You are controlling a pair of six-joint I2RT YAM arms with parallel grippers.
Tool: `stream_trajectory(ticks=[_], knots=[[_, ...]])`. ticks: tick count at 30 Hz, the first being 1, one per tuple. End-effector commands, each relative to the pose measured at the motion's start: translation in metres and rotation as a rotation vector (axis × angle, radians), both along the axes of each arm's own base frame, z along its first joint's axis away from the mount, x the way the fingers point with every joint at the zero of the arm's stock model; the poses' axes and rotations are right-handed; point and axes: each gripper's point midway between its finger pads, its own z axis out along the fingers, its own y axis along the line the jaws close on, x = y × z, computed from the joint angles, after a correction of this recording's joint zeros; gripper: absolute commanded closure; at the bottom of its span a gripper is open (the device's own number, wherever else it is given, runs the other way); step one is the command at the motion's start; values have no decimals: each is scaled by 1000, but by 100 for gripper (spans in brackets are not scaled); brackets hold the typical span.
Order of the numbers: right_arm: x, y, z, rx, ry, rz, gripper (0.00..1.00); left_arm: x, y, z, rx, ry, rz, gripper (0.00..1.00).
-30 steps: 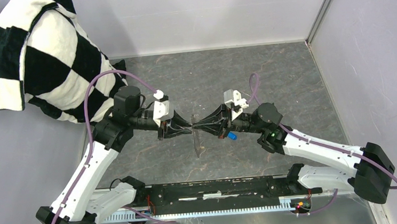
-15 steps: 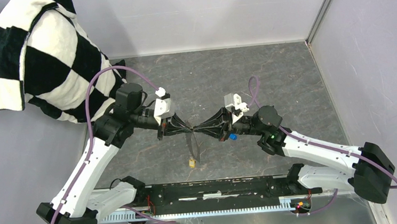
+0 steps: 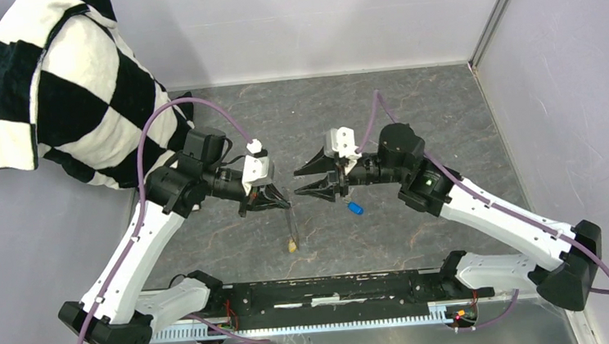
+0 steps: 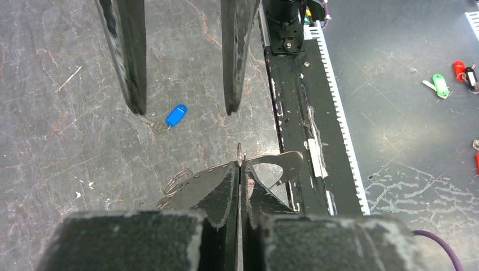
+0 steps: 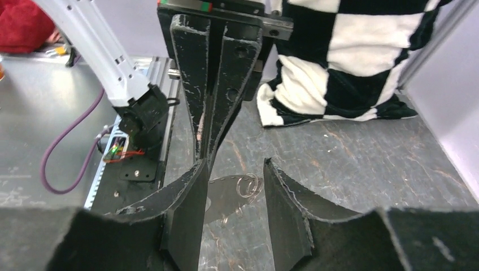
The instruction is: Put the keys on the keyring
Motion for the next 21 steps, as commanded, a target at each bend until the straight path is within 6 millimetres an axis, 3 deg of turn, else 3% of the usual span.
stream_trajectory(ticks=[1,21], knots=[[-15,2,-29,-157,40,126,53,0,0,16,-22,-107,-44,98],[-20,19,-16,-106,107,208,64,2,1,14,-18,-148,-52,98]])
